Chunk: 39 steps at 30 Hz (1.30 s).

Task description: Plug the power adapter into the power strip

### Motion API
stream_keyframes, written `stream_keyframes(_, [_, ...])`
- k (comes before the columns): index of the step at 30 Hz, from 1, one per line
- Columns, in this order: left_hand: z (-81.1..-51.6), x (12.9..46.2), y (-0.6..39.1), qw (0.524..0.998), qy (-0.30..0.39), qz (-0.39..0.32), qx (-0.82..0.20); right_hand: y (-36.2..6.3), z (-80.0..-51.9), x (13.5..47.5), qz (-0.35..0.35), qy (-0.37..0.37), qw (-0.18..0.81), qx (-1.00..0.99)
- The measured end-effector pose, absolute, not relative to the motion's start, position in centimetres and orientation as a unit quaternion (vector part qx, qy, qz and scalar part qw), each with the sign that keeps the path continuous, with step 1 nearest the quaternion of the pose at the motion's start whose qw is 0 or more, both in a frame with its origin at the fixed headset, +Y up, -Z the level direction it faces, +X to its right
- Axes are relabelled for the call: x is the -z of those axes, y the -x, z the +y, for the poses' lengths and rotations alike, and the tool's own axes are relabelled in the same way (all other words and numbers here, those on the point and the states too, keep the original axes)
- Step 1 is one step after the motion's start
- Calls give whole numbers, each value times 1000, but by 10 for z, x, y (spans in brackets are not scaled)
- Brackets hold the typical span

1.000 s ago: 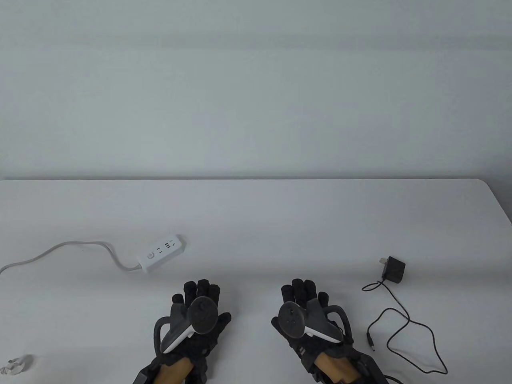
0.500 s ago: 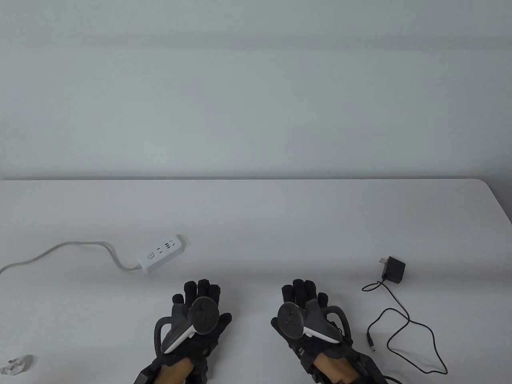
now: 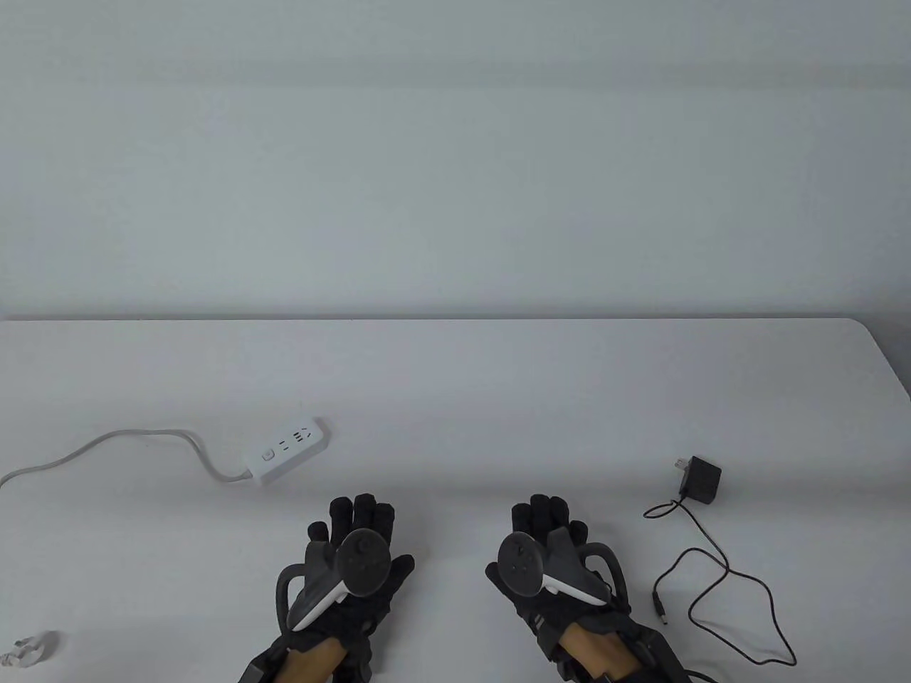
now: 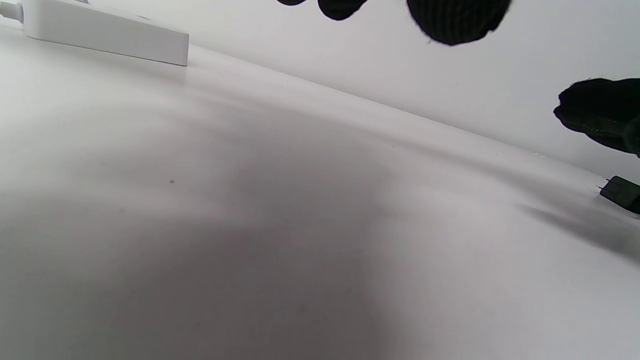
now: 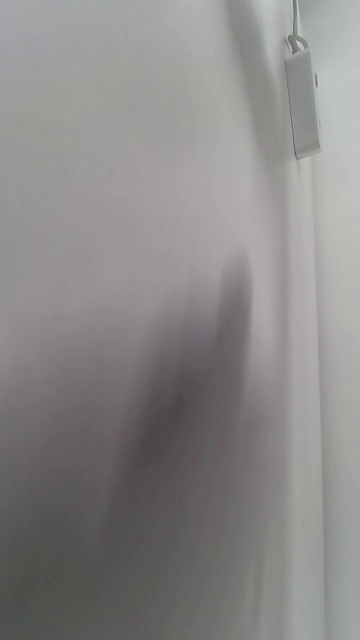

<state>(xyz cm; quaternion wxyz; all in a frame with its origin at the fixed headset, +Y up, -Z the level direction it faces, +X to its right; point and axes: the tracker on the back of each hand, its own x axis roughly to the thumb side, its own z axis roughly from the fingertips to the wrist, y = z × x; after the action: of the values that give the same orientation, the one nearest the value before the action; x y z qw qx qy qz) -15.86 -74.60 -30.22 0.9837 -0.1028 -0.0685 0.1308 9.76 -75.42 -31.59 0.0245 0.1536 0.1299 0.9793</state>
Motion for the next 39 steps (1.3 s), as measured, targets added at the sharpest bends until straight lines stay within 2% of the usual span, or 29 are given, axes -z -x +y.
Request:
stream_keyframes(5, [-747,302,157,983,111,-72,-124,-109,-756,325,131,-141,25,-981])
stream_keyframes(12, [-748,303,155,983,120,-74,-121,-148,-752,351,124,-97,38,-987])
stream_keyframes(28, [-746,303,160,983,123,-65,-123,-279,-728,415,132,98,93,-982])
stream_keyframes(39, [-746,304,161,981,130,-64,-125,-334,-744,433,172,230,153,-946])
